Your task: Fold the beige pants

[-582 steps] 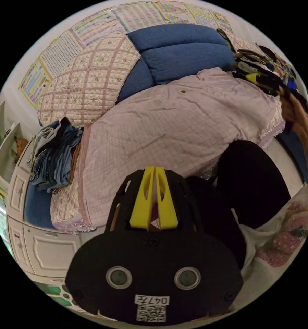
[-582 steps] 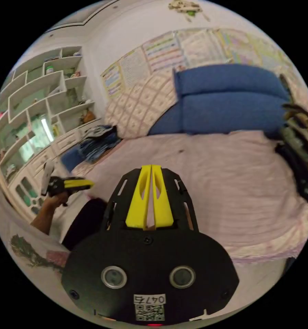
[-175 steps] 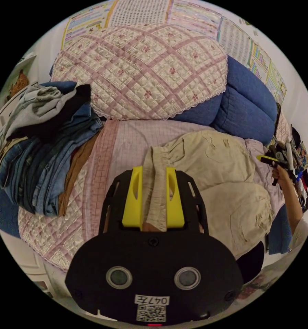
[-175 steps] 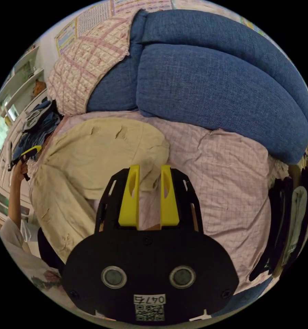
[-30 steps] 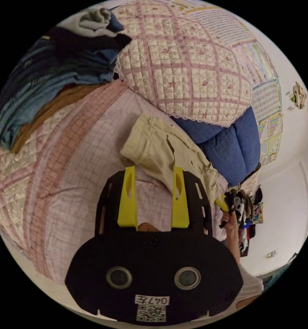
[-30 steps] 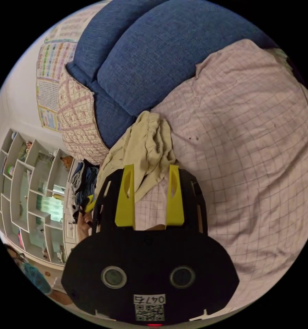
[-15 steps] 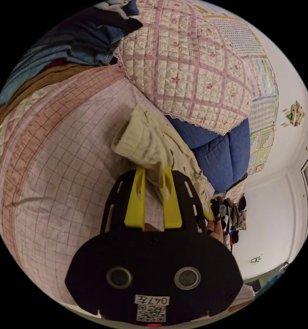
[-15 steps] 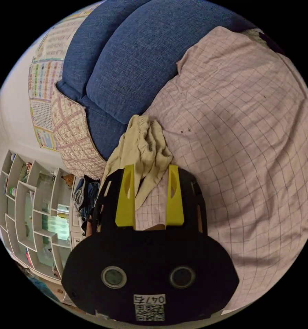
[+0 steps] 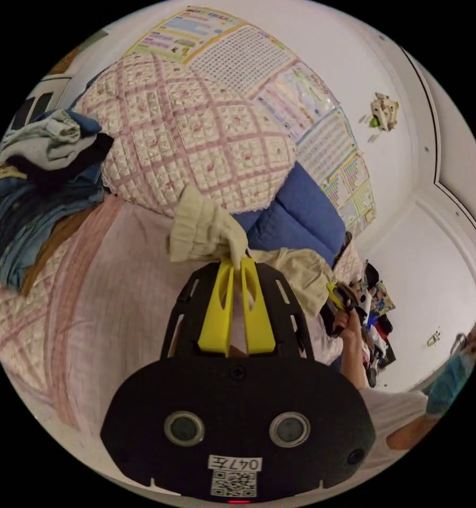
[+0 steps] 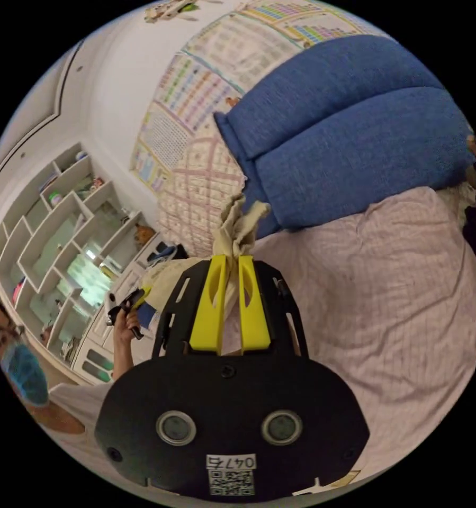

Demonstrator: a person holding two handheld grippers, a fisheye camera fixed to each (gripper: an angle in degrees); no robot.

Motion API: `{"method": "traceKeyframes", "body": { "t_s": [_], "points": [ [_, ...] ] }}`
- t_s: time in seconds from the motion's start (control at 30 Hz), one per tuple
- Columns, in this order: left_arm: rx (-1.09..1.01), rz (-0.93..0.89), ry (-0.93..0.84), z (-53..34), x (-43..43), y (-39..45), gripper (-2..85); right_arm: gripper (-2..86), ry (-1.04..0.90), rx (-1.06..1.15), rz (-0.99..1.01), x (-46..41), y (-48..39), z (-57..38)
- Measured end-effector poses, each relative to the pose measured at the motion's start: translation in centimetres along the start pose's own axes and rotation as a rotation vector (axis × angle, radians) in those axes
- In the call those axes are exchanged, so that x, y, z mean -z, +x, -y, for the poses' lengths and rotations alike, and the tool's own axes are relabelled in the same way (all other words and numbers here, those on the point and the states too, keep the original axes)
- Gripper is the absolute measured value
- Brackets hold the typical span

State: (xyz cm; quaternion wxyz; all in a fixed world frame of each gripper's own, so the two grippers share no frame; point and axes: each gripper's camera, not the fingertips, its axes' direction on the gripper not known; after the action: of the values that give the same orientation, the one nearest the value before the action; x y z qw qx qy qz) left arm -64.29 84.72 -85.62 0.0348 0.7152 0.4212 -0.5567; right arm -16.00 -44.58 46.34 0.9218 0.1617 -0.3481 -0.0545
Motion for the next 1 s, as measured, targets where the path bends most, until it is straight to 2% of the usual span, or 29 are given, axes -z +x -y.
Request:
{"method": "traceKeyframes", "body": {
  "t_s": [0.07,0.2,0.33,0.4,0.5,0.6,0.67,0.77,0.87,1.0],
  "points": [
    [0.007,0.024,-0.058,-8.1,3.3,3.2,-0.8,0.7,0.015,-0.082,0.026,4.2,-0.8,-4.4],
    [0.092,0.051,-0.190,-16.7,4.2,3.8,-0.7,0.5,-0.074,-0.250,-0.085,6.1,-0.5,-9.1],
    [0.239,-0.119,-0.094,-21.1,7.9,1.7,-0.6,0.5,-0.044,-0.401,-0.061,6.8,-1.9,-9.1],
    [0.267,-0.142,-0.074,-21.6,9.8,2.1,-0.4,0.5,-0.017,-0.378,-0.066,7.2,-5.2,-7.1],
    [0.256,-0.096,-0.060,-22.1,12.7,4.7,0.6,0.7,-0.016,-0.173,-0.163,6.7,-15.0,-1.6],
    [0.234,-0.066,-0.077,-22.5,15.4,7.1,4.5,0.9,-0.061,0.171,-0.270,4.4,-28.6,3.3],
    [0.254,-0.093,-0.058,-23.0,17.8,7.8,7.4,0.9,-0.160,0.445,-0.297,0.7,-39.1,5.3],
    [0.312,-0.101,-0.019,-23.8,21.2,7.9,8.5,1.0,-0.247,0.662,-0.304,-4.2,-48.9,5.6],
    [0.364,-0.103,0.033,-24.3,24.5,8.0,8.2,1.0,-0.314,0.711,-0.253,-7.6,-54.8,6.5],
    [0.346,-0.074,0.053,-22.9,27.4,9.2,5.9,1.0,-0.321,0.585,-0.117,-8.0,-58.2,11.4]
  ]
}}
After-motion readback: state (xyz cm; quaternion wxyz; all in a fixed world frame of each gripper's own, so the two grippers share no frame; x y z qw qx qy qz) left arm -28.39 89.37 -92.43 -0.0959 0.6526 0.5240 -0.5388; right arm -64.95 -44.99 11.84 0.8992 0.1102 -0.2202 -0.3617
